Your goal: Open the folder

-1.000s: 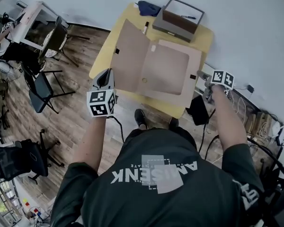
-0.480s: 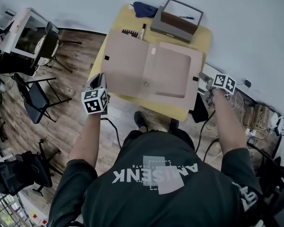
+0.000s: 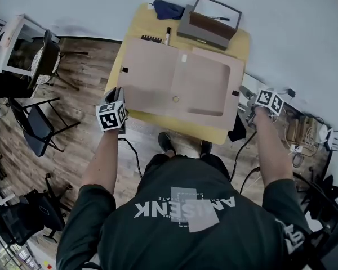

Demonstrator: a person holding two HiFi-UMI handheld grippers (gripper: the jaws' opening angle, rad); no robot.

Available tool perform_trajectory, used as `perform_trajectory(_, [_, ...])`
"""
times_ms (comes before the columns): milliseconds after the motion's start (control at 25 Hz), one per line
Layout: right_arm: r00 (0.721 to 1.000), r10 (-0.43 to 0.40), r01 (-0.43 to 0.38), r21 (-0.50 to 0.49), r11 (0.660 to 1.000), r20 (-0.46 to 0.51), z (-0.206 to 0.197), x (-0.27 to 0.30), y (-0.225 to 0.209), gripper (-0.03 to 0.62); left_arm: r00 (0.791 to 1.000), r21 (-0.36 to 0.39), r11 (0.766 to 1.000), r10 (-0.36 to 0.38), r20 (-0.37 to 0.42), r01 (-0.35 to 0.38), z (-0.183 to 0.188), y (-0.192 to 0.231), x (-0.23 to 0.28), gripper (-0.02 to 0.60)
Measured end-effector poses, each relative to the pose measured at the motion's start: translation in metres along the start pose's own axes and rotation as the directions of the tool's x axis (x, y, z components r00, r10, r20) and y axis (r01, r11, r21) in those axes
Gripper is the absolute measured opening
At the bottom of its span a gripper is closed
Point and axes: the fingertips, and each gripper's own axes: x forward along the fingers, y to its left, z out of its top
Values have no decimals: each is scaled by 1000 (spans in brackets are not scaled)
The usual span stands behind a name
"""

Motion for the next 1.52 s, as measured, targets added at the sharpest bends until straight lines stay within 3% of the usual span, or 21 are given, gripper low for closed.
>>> perform_trajectory(240, [999,-38,37,27,999,34,-1,-4,-3,275,997,84,995,55,-56,-50,-18,10,19,86])
perform_trajectory(280, [998,-47,46,28,999,36,-1,-4,-3,275,995,118,991,72,-72,-63,-21,12,23,100])
perform_trajectory(400, [997,-63,62,28,998,38,-1,-5,-4,275,989,222,972,102,-108,-76,-27,14,36,63])
perform_trajectory(600, [997,-72,71,29,997,39,0,-4,-2,275,984,226,973,90,-152,-54,-41,16,50,63])
perform_trajectory(880, [996,-77,75,40,996,52,-3,-2,-4,275,988,332,942,84,-127,-38,-47,11,55,49])
perform_trajectory(1080, [997,-62,60,38,997,54,-3,-2,-3,275,985,345,938,85,-152,-28,-49,10,57,26])
perform_trajectory(1280, [995,-87,91,-76,993,52,1,-1,-1,275,978,256,966,80,-194,-28,-46,13,56,26])
perform_trajectory(1520, [999,-54,54,-95,994,-1,2,1,1,275,983,220,973,106,-150,-71,-21,16,38,28])
